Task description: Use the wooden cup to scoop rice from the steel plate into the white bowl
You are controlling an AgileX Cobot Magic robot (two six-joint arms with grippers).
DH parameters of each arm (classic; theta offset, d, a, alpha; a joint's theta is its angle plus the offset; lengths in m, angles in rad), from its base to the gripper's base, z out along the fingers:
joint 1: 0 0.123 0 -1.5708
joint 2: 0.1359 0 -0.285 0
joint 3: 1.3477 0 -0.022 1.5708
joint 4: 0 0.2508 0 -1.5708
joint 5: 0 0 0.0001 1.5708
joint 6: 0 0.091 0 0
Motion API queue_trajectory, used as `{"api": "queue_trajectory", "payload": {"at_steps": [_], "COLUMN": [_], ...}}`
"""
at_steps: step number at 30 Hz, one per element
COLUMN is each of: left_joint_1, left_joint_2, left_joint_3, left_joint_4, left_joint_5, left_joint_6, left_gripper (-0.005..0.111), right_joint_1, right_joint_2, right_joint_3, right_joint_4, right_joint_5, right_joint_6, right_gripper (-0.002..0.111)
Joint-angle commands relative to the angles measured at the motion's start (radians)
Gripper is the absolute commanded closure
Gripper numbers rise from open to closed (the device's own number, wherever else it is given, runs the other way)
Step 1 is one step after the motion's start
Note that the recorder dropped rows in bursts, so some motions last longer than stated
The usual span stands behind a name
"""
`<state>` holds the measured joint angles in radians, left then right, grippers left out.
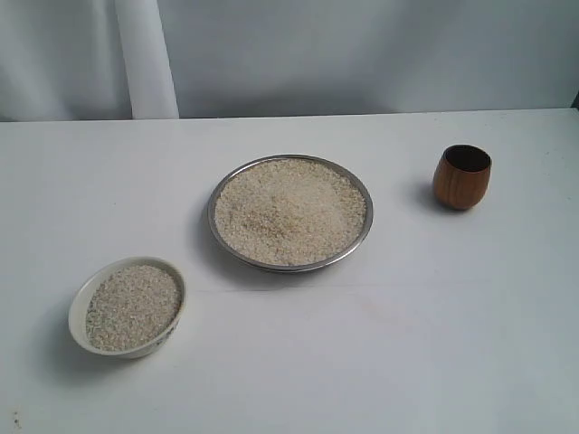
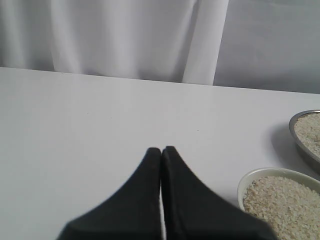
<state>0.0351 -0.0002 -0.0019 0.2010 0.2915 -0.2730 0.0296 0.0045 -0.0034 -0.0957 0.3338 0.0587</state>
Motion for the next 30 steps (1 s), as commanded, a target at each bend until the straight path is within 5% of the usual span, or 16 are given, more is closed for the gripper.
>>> {"api": "queue_trajectory", "payload": {"at_steps": [1,13,30], "left_joint_1": [-0.005,-0.005,-0.005], "left_joint_2": [0.0,0.0,0.0], "left_joint_3": [0.002,0.002,0.002], "left_joint_4": [-0.005,-0.005,-0.005], "left_joint_5": [-0.007,-0.007,-0.007], "left_joint_6": [-0.004,-0.004,-0.004], "left_gripper": [0.107,0.107,0.107], "right_joint_1": [-0.009,-0.009,-0.009], "right_joint_2": [-0.005,-0.005,-0.005], "right_joint_3": [0.003,0.003,0.003], "right_joint_4": [0.003,0.005,0.01], "right_joint_5": [0.0,-0.061,-0.679], "right_joint_6": [0.001,0.001,0.001], "right_gripper": [0.108,0.108,0.108]}}
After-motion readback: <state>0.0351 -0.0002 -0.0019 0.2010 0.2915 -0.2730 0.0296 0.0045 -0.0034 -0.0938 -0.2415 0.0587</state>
